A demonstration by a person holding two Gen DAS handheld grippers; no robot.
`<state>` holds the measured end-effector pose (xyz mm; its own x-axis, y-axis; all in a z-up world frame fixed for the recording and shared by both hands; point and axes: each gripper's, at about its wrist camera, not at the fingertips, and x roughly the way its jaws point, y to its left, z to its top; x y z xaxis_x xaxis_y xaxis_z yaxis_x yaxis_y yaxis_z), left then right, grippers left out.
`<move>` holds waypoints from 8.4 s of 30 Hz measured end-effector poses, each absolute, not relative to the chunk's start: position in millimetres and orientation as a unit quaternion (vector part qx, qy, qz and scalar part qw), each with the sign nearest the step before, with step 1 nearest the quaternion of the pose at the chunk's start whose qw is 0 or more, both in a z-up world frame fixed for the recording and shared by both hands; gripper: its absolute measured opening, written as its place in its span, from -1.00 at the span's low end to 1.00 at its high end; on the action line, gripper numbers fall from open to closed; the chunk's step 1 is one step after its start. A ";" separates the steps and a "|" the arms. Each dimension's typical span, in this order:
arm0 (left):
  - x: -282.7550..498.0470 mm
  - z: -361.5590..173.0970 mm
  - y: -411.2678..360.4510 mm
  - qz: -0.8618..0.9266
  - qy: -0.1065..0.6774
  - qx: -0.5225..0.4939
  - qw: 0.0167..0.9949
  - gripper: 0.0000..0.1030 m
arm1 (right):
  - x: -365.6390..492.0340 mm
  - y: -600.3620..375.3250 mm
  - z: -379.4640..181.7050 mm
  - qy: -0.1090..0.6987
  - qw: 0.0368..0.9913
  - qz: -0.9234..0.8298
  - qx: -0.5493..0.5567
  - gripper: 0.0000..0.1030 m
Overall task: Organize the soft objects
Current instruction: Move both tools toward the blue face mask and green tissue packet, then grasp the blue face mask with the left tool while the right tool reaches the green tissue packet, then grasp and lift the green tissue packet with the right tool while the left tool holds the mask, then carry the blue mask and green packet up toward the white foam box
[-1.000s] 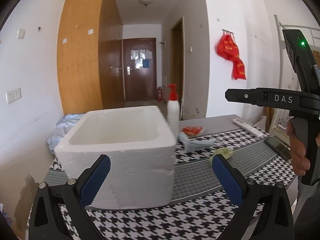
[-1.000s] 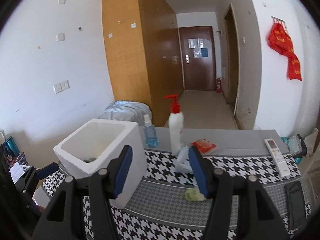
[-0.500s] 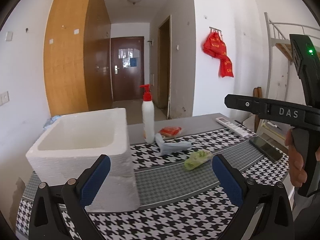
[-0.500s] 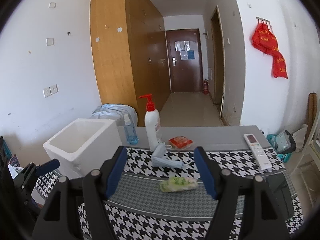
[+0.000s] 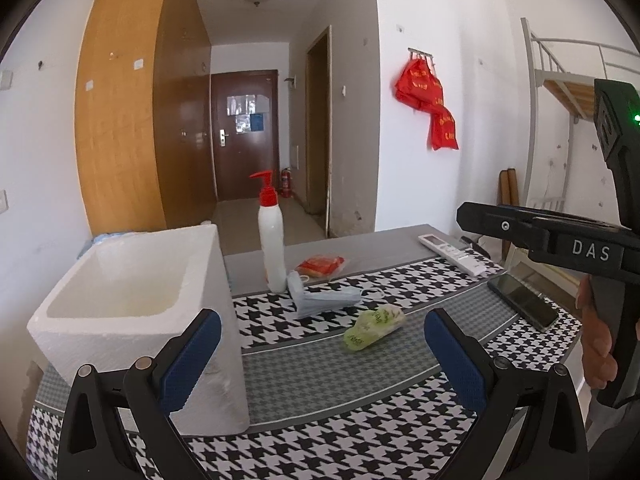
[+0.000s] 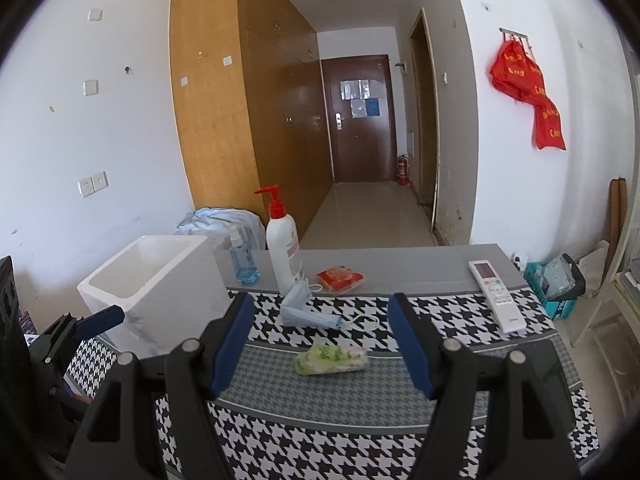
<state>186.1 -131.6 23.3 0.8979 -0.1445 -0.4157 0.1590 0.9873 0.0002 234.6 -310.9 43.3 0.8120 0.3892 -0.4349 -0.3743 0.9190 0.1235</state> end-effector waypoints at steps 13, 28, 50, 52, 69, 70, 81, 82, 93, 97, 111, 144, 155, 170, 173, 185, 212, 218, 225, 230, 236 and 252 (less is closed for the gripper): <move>210.9 26.2 -147.8 -0.079 0.216 0.018 0.973 0.98 | 245.6 -331.5 36.4 0.240 0.952 0.187 0.016 0.43; 239.2 20.6 -160.3 -0.076 0.235 0.019 0.969 0.98 | 252.9 -346.5 25.9 0.251 0.951 0.181 0.018 0.43; 284.0 13.7 -163.8 -0.061 0.265 0.028 0.962 0.98 | 272.4 -343.7 0.5 0.282 0.940 0.190 0.002 0.43; 288.2 12.1 -164.3 -0.065 0.272 0.027 0.960 0.98 | 274.4 -341.9 -2.5 0.287 0.938 0.193 -0.001 0.43; 325.9 -6.0 -163.1 -0.039 0.309 0.025 0.950 0.98 | 295.7 -321.5 -37.6 0.333 0.917 0.216 -0.030 0.63; 327.4 -7.0 -162.5 -0.039 0.311 0.024 0.949 0.98 | 297.2 -321.0 -39.3 0.336 0.916 0.217 -0.029 0.63; 347.7 -24.4 -156.9 -0.030 0.336 0.013 0.941 0.98 | 307.6 -314.2 -49.8 0.354 0.907 0.227 -0.039 0.64; 349.9 -26.3 -155.8 -0.027 0.337 0.010 0.941 0.98 | 308.2 -313.5 -50.4 0.354 0.906 0.229 -0.040 0.64; 377.6 -50.9 -144.7 0.012 0.361 -0.010 0.933 0.87 | 317.8 -307.3 -58.4 0.366 0.898 0.243 -0.038 0.64; 387.1 -58.9 -144.0 0.010 0.377 -0.006 0.926 0.76 | 320.6 -307.0 -61.6 0.368 0.896 0.244 -0.037 0.64; 414.4 -79.8 -133.9 0.016 0.411 -0.022 0.911 -0.01 | 329.8 -301.6 -76.0 0.387 0.886 0.252 -0.038 0.64; 380.8 -68.7 -129.8 0.000 0.396 -0.026 0.918 -0.79 | 354.3 -252.8 -97.4 0.425 0.862 0.263 -0.085 0.64; 381.5 -68.8 -128.3 -0.001 0.395 -0.028 0.918 -0.79 | 351.6 -250.6 -99.5 0.424 0.863 0.258 -0.096 0.42; 366.0 -58.1 -145.5 -0.020 0.388 -0.026 0.921 -0.79 | 309.2 -271.9 -67.6 0.398 0.880 0.241 -0.098 0.40; 360.0 -55.1 -154.1 -0.027 0.384 -0.021 0.923 -0.79 | 302.1 -280.1 -62.6 0.396 0.884 0.233 -0.089 0.40; 331.0 -42.7 -164.1 -0.041 0.368 -0.005 0.929 -0.81 | 272.0 -308.0 -40.1 0.372 0.900 0.221 -0.056 0.40; 270.6 -14.7 -166.1 -0.064 0.318 0.025 0.946 -0.81 | 227.6 -331.1 -10.1 0.318 0.923 0.215 -0.013 0.40; 252.2 -8.2 -164.4 -0.074 0.304 0.032 0.949 -0.81 | 220.8 -329.1 -7.4 0.311 0.926 0.216 -0.006 0.41; 234.2 -1.4 -156.6 -0.085 0.288 0.038 0.953 -0.81 | 210.3 -324.5 -2.2 0.297 0.930 0.216 -0.001 0.41; 222.6 3.4 -148.7 -0.091 0.277 0.041 0.956 -0.81 | 202.9 -320.7 3.0 0.285 0.934 0.214 0.005 0.41; 209.1 6.9 -141.5 -0.100 0.264 0.051 0.958 -0.81 | 191.7 -314.4 9.4 0.268 0.940 0.210 0.010 0.41; 179.5 23.6 -115.5 -0.117 0.227 0.049 0.966 -0.81 | 172.4 -295.1 26.2 0.237 0.952 0.194 0.012 0.41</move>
<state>179.5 -115.5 23.6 0.8696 -0.2046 -0.4494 0.2491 0.9676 0.0415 172.3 -295.1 26.2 0.8119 0.3758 -0.4468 -0.3645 0.9241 0.1148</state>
